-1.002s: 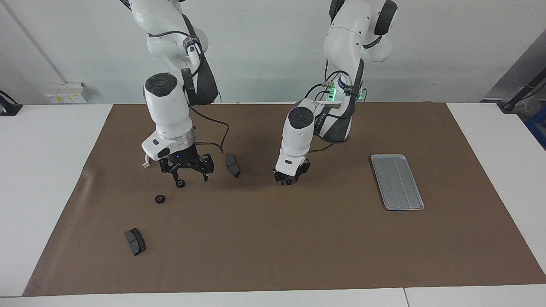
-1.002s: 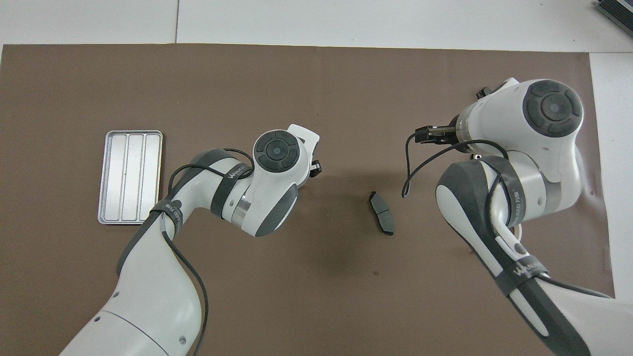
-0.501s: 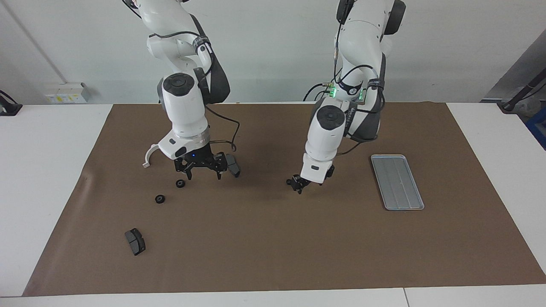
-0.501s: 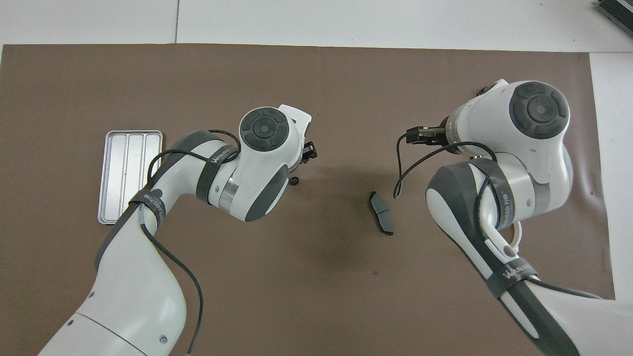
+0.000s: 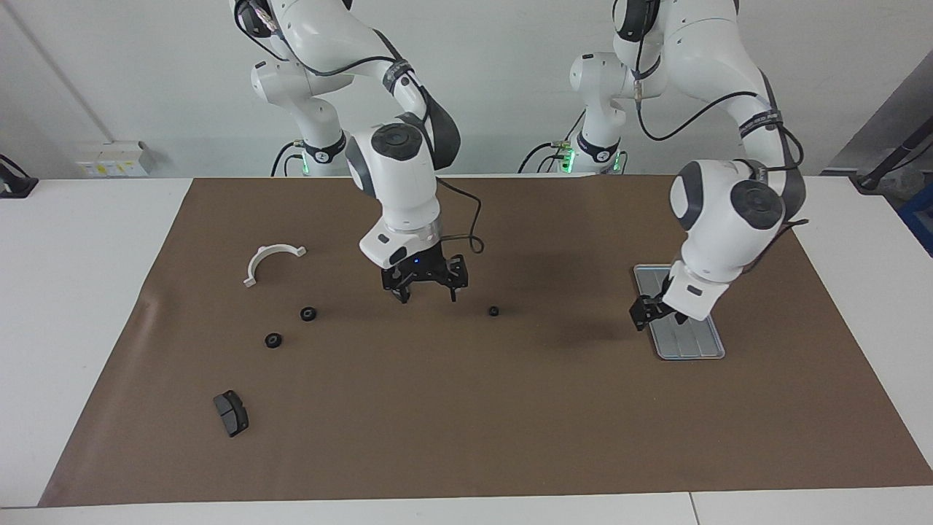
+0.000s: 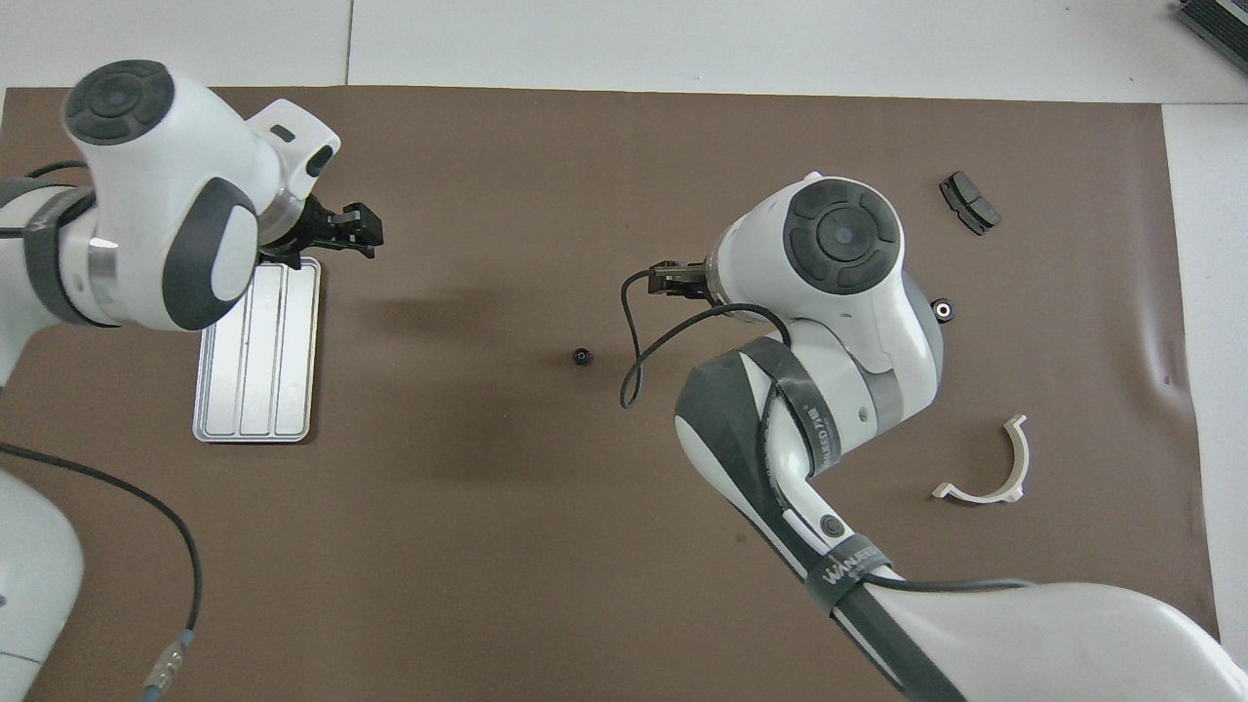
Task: Place bearing gear from tray to pile
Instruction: 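Release the gear on the pile while the left gripper sets the last mid-table, then grasp the last gear with the right gripper while the left gripper withdraws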
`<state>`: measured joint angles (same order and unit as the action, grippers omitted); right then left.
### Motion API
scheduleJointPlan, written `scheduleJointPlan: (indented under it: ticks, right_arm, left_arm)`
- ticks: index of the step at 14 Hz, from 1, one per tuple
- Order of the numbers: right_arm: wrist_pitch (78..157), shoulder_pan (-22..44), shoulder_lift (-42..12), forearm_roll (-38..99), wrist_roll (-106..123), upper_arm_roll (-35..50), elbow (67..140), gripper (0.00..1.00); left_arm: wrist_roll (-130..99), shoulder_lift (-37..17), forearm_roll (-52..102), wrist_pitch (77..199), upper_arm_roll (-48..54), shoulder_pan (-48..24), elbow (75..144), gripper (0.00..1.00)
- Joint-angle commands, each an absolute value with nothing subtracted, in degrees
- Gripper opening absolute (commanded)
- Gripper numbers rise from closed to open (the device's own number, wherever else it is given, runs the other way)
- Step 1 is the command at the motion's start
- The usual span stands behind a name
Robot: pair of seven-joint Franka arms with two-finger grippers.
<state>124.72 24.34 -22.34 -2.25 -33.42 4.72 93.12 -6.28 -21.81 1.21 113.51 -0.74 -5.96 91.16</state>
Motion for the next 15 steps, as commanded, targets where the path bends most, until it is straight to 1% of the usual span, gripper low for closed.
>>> scheduleJointPlan:
  ticks: [1,3,6,7,9,12,13,15]
  right_arm:
    - [126.7,28.3,-27.7,-2.1,-38.5,4.6,90.1,1.0]
    - [129.2,30.8,-30.1,-3.2,-40.8,4.5,89.9,1.0]
    - [132.4,33.6,-32.9,-5.3,-44.5,4.5,89.4,1.0]
    - [133.5,33.8,-33.6,-6.7,-45.0,4.5,89.4,1.0]
    - [135.5,33.8,-34.5,-7.9,-45.1,4.6,89.4,1.0]
    - [136.4,33.8,-34.8,-8.9,-45.1,4.6,90.0,1.0]
    - [137.0,33.9,-34.9,-8.9,-45.1,4.5,90.3,0.97]
    - [136.9,34.1,-34.8,-9.0,-45.1,4.6,91.0,0.82]
  left_arm:
    - [0.7,-20.3,1.0,112.0,-0.1,-2.7,92.3,0.89]
    - [5.3,-19.6,0.7,111.1,-0.1,-0.3,92.2,0.89]
    - [7.7,-18.3,0.6,110.0,-0.1,1.6,91.8,0.89]
    - [7.6,-17.4,0.5,108.8,-0.1,1.6,91.6,0.91]
    - [7.5,-14.6,0.5,106.4,-0.1,1.1,91.4,1.0]
    - [7.5,-12.0,0.6,100.1,0.3,0.9,88.6,1.0]
    - [7.6,-10.0,0.7,99.2,0.4,0.8,88.6,1.0]
    - [7.6,-6.2,1.0,97.9,0.6,0.7,88.7,1.0]
